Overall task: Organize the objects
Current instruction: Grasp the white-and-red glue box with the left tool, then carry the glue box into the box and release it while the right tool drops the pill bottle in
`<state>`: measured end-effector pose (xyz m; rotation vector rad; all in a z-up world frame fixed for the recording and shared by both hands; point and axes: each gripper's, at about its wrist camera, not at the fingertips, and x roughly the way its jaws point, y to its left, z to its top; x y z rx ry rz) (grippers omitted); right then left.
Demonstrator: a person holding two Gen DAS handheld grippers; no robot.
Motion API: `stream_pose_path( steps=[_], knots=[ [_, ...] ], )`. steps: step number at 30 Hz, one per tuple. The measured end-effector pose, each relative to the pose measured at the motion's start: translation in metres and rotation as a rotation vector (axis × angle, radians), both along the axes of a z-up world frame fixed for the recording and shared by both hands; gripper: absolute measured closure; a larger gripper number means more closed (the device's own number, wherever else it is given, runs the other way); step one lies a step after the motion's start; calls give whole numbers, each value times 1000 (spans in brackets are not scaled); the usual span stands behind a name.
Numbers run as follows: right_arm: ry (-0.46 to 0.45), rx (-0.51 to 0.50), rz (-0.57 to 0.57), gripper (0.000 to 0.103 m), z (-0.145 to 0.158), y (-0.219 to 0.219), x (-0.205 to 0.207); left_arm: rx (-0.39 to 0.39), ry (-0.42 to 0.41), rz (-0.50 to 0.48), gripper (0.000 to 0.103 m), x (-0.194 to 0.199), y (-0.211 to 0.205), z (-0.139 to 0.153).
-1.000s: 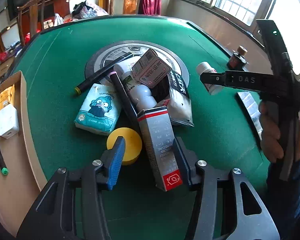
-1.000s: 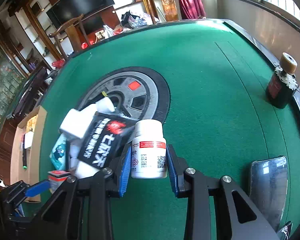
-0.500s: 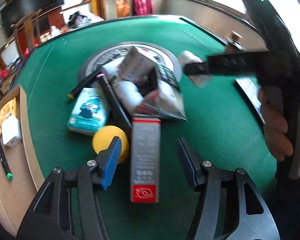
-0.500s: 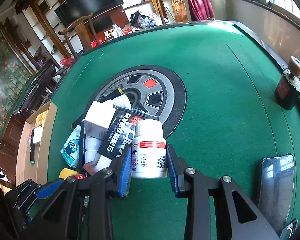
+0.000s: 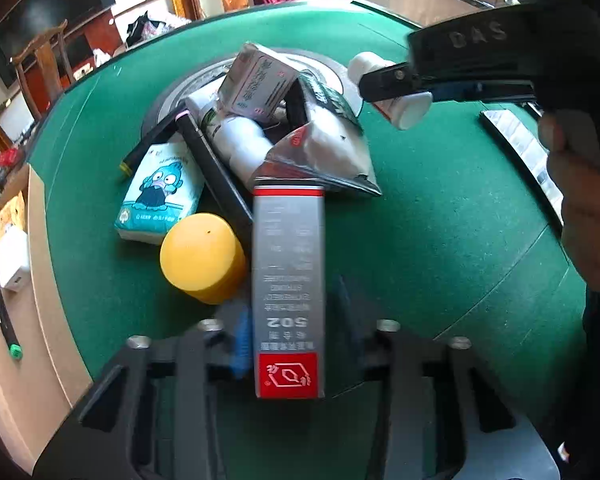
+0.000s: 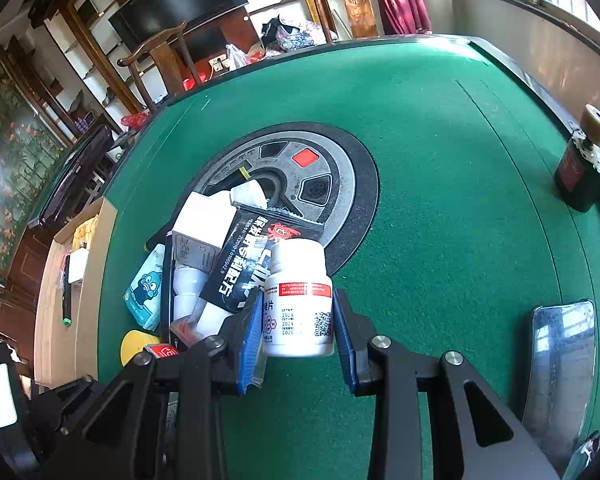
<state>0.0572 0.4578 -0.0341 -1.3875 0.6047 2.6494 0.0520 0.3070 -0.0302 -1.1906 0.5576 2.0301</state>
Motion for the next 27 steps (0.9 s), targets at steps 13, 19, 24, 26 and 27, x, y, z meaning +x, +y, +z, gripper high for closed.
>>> stream_pose_path(
  steps=[13, 19, 24, 26, 27],
  knots=[
    [21, -11, -6, 69, 3, 0, 3, 183, 3, 33, 77, -15, -31, 24],
    [32, 28, -11, 69, 6, -7, 4, 241, 17, 76, 77, -22, -43, 39],
    [43, 45, -8, 69, 7, -13, 5, 262, 30, 102, 77, -32, -57, 48],
    [45, 55, -9, 69, 8, -16, 5, 274, 35, 110, 77, -34, -64, 52],
    [45, 56, -9, 69, 8, -18, 5, 281, 35, 116, 77, -35, -67, 53]
  ],
)
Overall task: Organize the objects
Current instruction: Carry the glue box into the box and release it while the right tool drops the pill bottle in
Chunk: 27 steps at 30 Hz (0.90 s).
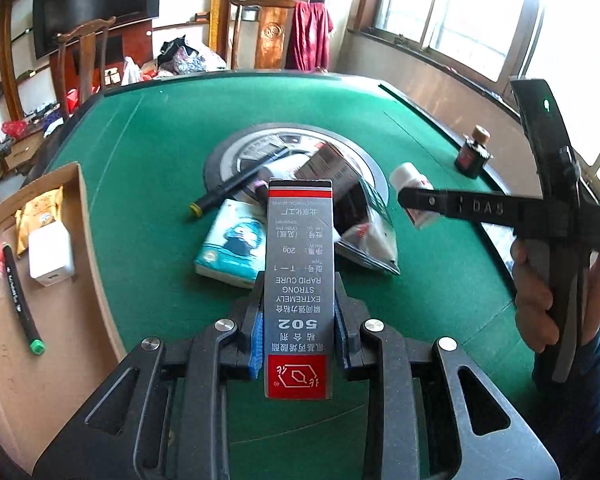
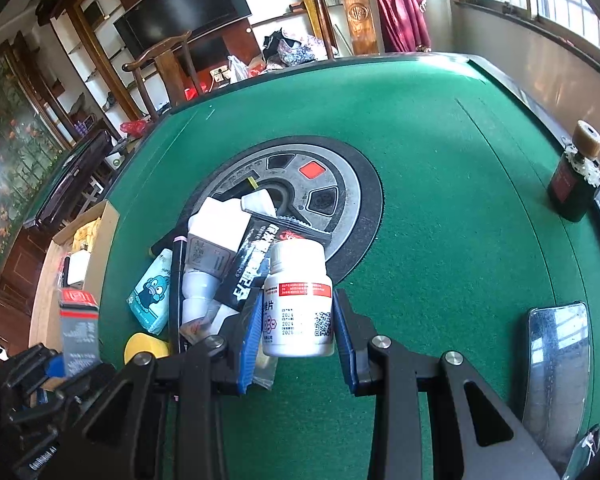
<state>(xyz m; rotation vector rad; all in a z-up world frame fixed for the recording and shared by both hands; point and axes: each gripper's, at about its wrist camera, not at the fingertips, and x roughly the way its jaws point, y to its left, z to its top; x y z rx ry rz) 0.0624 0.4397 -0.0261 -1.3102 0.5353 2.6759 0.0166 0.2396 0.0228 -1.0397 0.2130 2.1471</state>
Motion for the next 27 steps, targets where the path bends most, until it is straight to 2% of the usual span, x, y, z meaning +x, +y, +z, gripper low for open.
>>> stream_pose_path(
  steps=[5, 11, 17, 23, 27],
  knots=[
    [23, 8, 20, 69, 6, -17, 3, 37, 7, 36, 77, -7, -17, 9],
    [68, 36, 98, 69, 16, -58, 8, 80, 2, 112, 77, -25, -51, 18],
    [131, 25, 231, 69, 29, -117, 9, 101, 6, 200, 76, -41, -89, 21],
    [127, 74, 343, 69, 37, -179, -7, 119, 1, 281, 76, -55, -127, 22],
    [114, 85, 387, 69, 42, -214, -22, 102, 1, 350, 76, -65, -154, 21]
  ],
)
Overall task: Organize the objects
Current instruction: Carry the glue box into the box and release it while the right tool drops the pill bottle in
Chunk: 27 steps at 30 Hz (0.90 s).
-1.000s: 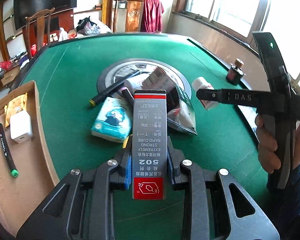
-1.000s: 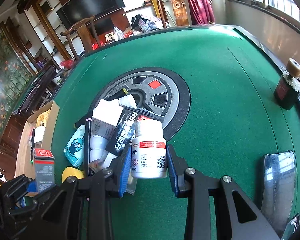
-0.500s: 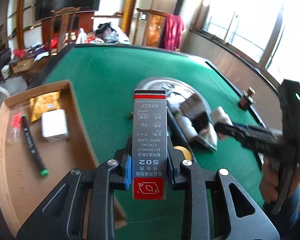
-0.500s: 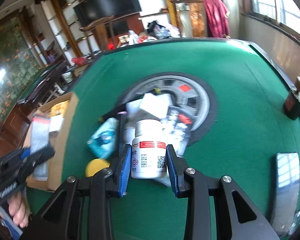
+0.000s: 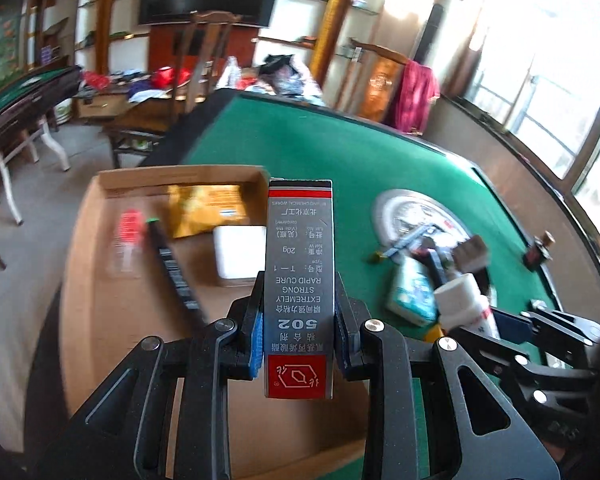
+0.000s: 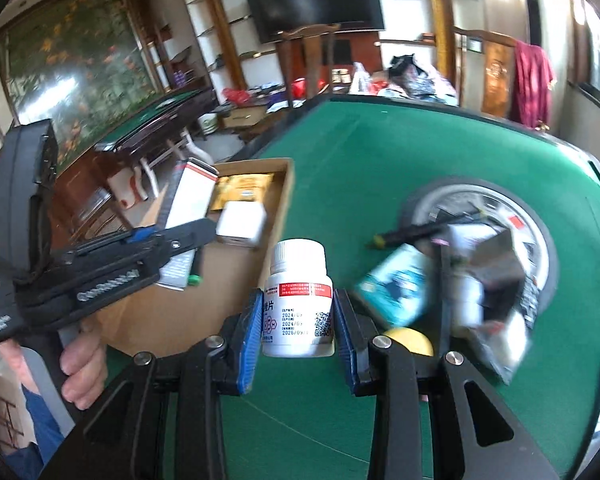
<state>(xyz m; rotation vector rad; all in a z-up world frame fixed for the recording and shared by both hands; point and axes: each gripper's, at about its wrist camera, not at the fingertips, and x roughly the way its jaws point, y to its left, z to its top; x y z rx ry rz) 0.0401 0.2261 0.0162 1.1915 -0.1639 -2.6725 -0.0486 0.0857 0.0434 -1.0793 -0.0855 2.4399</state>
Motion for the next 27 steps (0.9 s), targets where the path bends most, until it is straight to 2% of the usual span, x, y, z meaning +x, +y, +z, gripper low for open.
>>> stream_pose_path(
  steps=[7, 11, 16, 23, 27],
  knots=[
    [-69, -15, 98, 68, -11, -53, -32, -25, -75, 109, 76, -22, -41, -14],
    [-94, 5, 95, 70, -26, -71, -43, -37, -121, 150, 76, -31, -54, -23],
    [-125, -47, 97, 70, -37, -65, -47, -64, -163, 168, 76, -35, -56, -33],
    [-108, -125, 74, 70, -33, -43, -41, -114, -236, 160, 76, -42, -52, -48],
    [-81, -124, 54, 69, -30, -26, -31, -84, -227, 168, 75, -42, -57, -46]
  ],
)
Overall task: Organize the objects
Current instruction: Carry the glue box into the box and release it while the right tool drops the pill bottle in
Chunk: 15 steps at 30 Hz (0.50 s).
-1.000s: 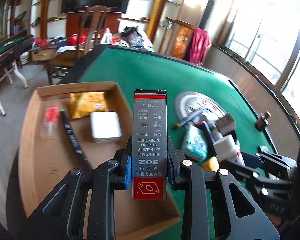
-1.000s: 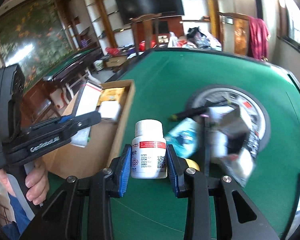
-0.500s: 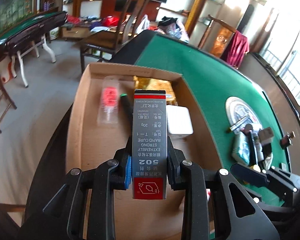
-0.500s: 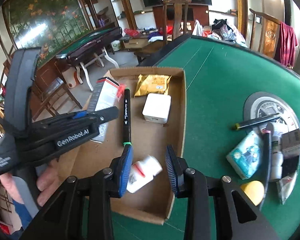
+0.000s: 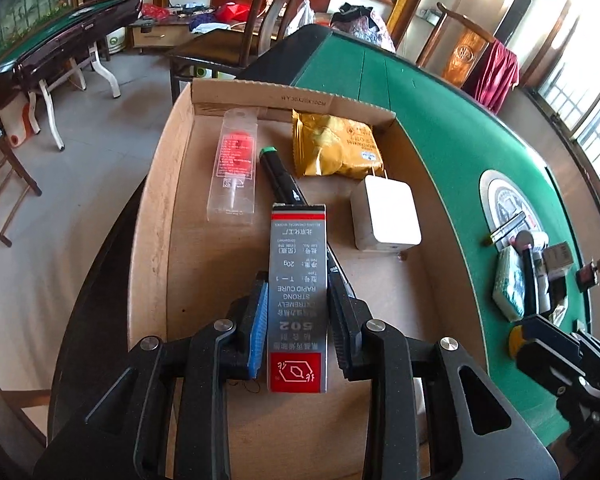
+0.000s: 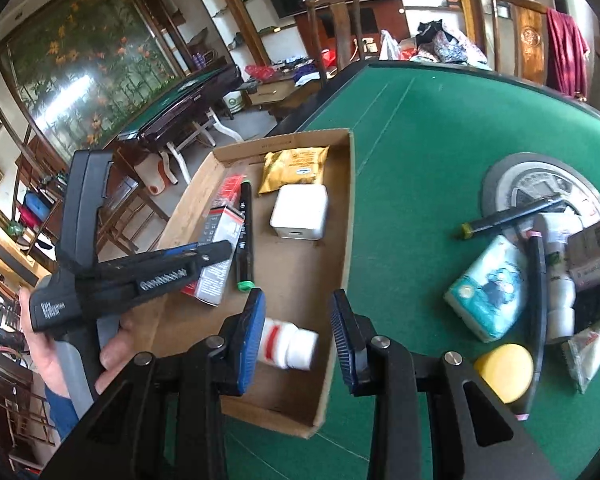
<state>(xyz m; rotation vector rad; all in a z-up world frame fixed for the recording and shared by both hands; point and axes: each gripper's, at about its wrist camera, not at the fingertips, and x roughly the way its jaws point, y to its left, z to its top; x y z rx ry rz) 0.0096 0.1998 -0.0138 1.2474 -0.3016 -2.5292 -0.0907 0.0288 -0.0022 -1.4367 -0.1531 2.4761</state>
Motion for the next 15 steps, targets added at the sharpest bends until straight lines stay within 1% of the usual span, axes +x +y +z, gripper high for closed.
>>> stream_pose_path(
  steps=[2, 4, 8, 11, 12, 13, 15],
  knots=[
    [34, -13, -29, 68, 6, 13, 9, 36, 23, -8, 75, 2, -2, 4],
    [75, -9, -75, 62, 14, 27, 18, 72, 62, -29, 75, 8, -1, 12],
    [173, -16, -132, 62, 34, 52, 39, 87, 137, -75, 75, 17, 6, 24],
    [241, 40, -188, 62, 39, 63, 50, 94, 175, -105, 75, 22, 12, 29],
    [269, 44, -206, 62, 40, 69, 54, 94, 184, -115, 75, 23, 13, 30],
    [284, 22, -211, 62, 40, 77, 57, 93, 191, -123, 75, 24, 16, 31],
    [245, -33, -215, 62, 34, 97, 56, 89, 201, -137, 75, 26, 20, 32]
  ],
)
